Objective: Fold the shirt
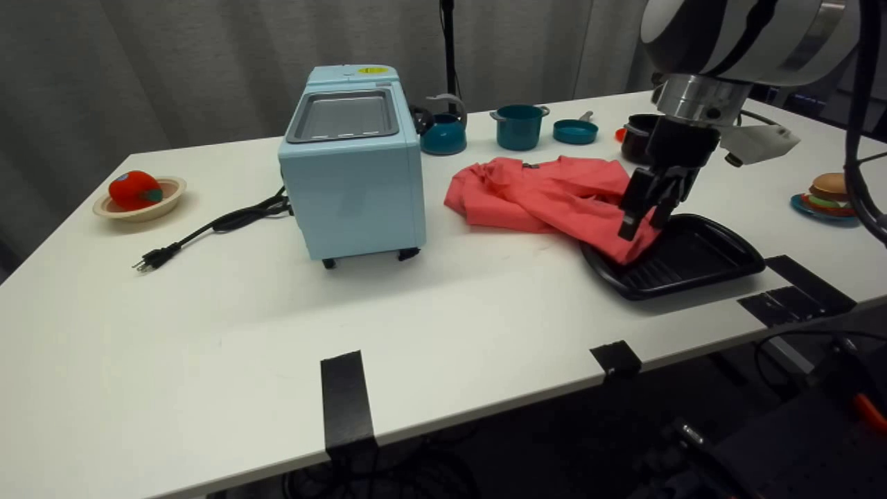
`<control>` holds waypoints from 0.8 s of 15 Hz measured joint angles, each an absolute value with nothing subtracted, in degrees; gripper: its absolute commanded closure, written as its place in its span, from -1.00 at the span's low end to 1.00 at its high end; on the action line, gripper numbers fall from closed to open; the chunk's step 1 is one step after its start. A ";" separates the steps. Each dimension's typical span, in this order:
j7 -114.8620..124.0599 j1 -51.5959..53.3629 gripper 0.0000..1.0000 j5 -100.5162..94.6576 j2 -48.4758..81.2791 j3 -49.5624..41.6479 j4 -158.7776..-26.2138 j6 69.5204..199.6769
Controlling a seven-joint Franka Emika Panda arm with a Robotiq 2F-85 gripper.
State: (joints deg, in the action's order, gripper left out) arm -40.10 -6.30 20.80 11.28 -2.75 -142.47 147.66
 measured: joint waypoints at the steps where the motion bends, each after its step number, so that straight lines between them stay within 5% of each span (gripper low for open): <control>1: -40.71 -6.57 -1.00 21.64 12.06 -2.13 -142.21 148.00; 4: -41.87 -7.48 -0.97 23.53 14.25 -0.11 -141.16 148.77; 5: -42.06 -7.80 -0.48 23.89 14.91 0.56 -140.70 148.80; 7: -42.21 -8.29 -0.37 24.05 15.97 1.62 -139.68 148.81; 12: -42.23 -9.34 0.45 24.05 16.84 2.62 -138.30 148.78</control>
State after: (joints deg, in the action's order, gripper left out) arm -42.23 -9.34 24.05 16.84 2.62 -138.30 148.78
